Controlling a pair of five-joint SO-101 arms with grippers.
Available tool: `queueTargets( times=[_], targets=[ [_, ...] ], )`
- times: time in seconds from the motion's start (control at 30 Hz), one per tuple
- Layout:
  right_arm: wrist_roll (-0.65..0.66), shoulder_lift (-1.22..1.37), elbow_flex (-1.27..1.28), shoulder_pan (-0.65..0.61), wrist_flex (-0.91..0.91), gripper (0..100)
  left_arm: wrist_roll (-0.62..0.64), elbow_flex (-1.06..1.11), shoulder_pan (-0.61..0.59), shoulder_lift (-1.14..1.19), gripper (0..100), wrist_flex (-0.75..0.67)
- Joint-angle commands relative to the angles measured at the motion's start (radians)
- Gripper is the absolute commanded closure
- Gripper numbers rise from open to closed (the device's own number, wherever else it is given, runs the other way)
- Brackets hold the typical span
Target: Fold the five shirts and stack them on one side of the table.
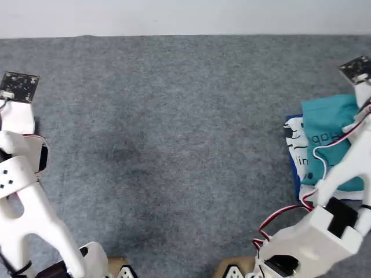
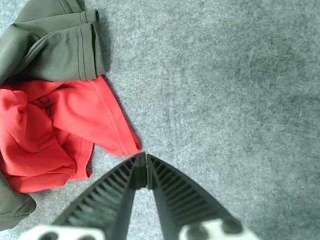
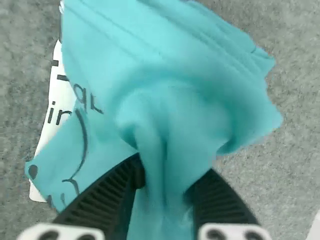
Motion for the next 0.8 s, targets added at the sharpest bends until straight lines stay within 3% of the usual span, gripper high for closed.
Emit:
queueTargets(
  times=[0.0, 0.17, 0.37, 0.53, 0.77],
  targets=[
    [0.006, -0.041, -0.032, 0.015, -0.016, 77.7, -0.011, -0.005, -0.002, -0.031, 99, 0.008],
    [0.0, -0.084, -0.037, 0.01, 0.033, 77.7, -0.011, -0.004, -0.002, -0.031, 99, 0.008],
    [-0.146, -0.137, -0.029, 0.005, 0.128, 78.5, -0.011, -0.004, -0.002, -0.031, 99, 0.008],
    [-0.149, -0.073, 0.051, -0.025, 0.208, 99.0, -0.011, -0.004, -0.002, -0.031, 99, 0.008],
    [-0.245, 0.093, 0.18, -0.044, 0.143, 98.9, -0.011, -0.004, -0.002, -0.031, 99, 0.008]
  ],
)
